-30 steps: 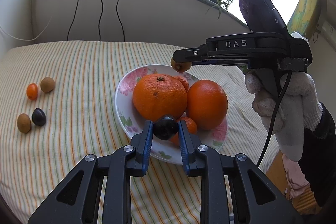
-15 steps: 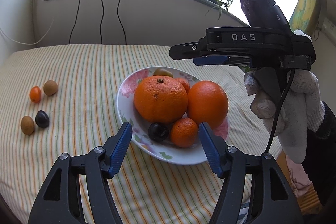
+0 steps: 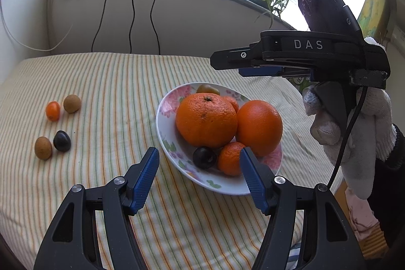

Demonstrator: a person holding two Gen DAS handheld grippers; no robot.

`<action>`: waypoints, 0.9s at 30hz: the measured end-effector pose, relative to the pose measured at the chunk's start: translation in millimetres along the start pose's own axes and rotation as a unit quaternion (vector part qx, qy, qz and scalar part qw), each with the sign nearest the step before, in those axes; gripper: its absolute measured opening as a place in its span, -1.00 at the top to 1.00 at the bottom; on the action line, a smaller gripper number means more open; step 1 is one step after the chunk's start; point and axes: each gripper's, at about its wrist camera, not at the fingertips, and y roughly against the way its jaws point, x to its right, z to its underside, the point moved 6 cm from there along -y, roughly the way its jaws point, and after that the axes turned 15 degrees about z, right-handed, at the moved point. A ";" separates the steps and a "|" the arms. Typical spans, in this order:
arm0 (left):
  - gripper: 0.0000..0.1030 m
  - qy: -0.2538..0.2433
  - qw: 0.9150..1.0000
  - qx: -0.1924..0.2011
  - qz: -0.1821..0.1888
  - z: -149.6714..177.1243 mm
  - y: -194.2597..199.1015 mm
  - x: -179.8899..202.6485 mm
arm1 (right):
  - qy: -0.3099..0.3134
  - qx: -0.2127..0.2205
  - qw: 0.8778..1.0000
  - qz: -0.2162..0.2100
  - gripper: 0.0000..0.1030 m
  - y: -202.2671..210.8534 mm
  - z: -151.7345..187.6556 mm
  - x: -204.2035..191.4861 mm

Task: Organize fruits
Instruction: 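Move both grippers back to the remaining fruit on the cloth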

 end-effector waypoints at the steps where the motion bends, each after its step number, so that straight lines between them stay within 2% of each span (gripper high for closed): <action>1: -0.27 0.001 1.000 0.002 -0.001 0.0 2.3 -1.8 | 0.002 0.000 1.000 -0.002 -0.41 0.1 -0.6 -2.4; 17: -0.27 0.032 0.998 0.030 -0.042 11.3 50.8 -53.7 | 0.047 -0.001 0.998 -0.030 -0.41 -0.3 -11.5 -59.6; 27: -0.23 0.054 0.995 0.036 -0.077 18.9 68.2 -90.8 | 0.077 -0.019 0.995 -0.063 -0.41 -11.5 -10.0 -105.1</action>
